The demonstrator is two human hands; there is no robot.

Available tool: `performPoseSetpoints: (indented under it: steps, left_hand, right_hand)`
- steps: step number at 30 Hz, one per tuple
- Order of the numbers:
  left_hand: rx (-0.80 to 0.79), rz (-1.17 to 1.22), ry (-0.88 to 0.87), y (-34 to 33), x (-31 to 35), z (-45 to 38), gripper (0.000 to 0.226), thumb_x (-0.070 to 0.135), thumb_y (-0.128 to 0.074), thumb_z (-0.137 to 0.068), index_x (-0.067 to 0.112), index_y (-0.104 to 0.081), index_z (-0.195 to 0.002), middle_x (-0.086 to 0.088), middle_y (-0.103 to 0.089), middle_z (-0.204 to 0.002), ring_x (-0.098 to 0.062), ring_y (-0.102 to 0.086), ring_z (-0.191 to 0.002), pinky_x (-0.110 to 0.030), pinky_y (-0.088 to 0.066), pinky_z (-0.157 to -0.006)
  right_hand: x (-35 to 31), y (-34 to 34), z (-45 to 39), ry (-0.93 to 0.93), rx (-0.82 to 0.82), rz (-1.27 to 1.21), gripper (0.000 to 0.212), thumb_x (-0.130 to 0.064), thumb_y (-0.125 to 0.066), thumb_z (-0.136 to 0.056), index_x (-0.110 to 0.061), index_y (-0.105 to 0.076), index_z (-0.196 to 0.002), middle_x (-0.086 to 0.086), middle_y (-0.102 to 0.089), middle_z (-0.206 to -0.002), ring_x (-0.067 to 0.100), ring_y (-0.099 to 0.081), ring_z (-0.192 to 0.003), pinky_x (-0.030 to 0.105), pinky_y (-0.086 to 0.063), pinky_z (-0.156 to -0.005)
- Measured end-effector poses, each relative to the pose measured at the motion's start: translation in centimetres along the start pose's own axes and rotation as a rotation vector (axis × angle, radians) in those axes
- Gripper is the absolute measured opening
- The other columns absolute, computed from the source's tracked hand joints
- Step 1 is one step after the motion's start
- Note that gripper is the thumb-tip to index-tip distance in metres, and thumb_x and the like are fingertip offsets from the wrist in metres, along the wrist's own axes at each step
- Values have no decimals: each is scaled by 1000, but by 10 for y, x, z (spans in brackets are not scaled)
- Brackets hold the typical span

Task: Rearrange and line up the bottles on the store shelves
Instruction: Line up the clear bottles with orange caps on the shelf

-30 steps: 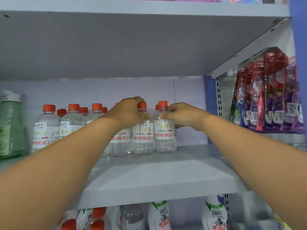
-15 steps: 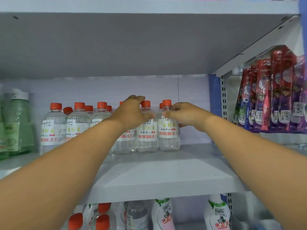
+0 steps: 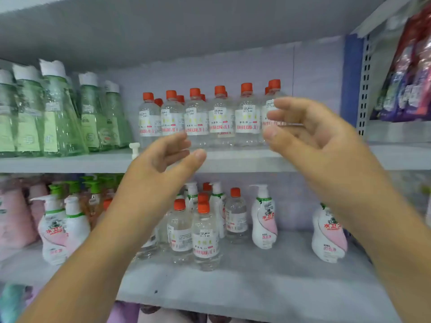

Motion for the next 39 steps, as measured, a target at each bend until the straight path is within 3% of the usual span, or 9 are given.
performPoseSetpoints:
  steps: [5, 11, 14, 17, 21, 25, 30, 34, 39]
  left_hand:
    - [240, 114, 201, 19, -95, 54, 28, 28, -75, -86, 30, -69, -113, 13, -76, -104, -1, -70, -95, -9, -54, -74]
    - [126, -110, 431, 8, -212, 21, 69, 45, -78, -84, 30, -47, -144, 10, -56, -134, -14, -58, -121, -38, -51, -97]
    - [88, -88, 492, 0, -239, 13, 69, 39, -80, -85, 25, -46, -144, 7, -59, -129, -14, -60, -113, -32, -51, -94]
    - [19, -120, 461, -6, -264, 4, 52, 22, -83, -83, 24, -53, -126, 15, -62, -99, 4, -59, -85, -12, -45, -68]
    - [-11, -167, 366, -10, -288, -3, 65, 31, -93, -68, 18, -58, -122, 1, -69, -103, -10, -68, -84, -24, -54, -69]
    - [1, -185, 303, -11, -299, 2, 72, 55, -84, -57, 18, -63, -115, -6, -63, -108, -22, -66, -89, -37, -58, -76]
    - [-190, -14, 337, -15, -297, 6, 68, 30, -89, -74, 22, -47, -126, 6, -64, -109, 1, -63, -86, -7, -46, -62]
    - [-242, -20, 326, -13, -284, 10, 76, 34, -88, -74, 27, -44, -135, 19, -62, -99, 3, -59, -82, -12, -42, -59]
    - [-223, -53, 371, -4, -256, 33, 68, 33, -93, -68, 34, -48, -118, 19, -65, -91, 9, -61, -79, -10, -43, -54]
  right_hand:
    - [72, -56, 71, -324, -132, -124, 41, -41, -79, -81, -44, -62, -119, -21, -68, -119, -2, -66, -106, 22, -57, -82]
    - [203, -131, 74, -664, -163, 61, 65, -30, -80, -85, -25, -50, -142, -6, -60, -137, 6, -62, -109, 7, -45, -70]
    - [224, -153, 77, -672, -116, 93, 77, -32, -85, -77, -29, -47, -144, -7, -60, -136, 8, -62, -113, 14, -50, -80]
    - [228, -168, 76, -663, -89, 162, 85, -33, -86, -73, -36, -41, -145, -14, -60, -133, 6, -61, -114, 14, -49, -82]
    - [225, -179, 81, -650, -6, 214, 69, -22, -89, -73, -37, -49, -127, -18, -70, -106, -12, -67, -85, 6, -50, -64]
    - [207, -178, 91, -639, 77, 273, 56, -17, -86, -75, -36, -53, -116, -14, -73, -103, -6, -70, -87, 13, -55, -71]
    - [186, -168, 112, -650, 202, 369, 53, -20, -87, -75, -40, -51, -109, -17, -69, -104, -15, -64, -84, 4, -48, -64]
    - [179, -161, 121, -696, 126, 319, 66, -19, -87, -78, -36, -45, -127, -18, -64, -115, -17, -63, -91, 6, -50, -69]
    - [170, -145, 127, -702, 109, 386, 59, -24, -91, -71, -34, -55, -117, -17, -67, -108, -15, -62, -87, 6, -47, -66]
Point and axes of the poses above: each hand's wrist, its own z-axis away from the middle knuckle, its own y-axis out of the back of the hand, x = y × z, the point moved 2 cm from there along -z, towards the middle knuckle
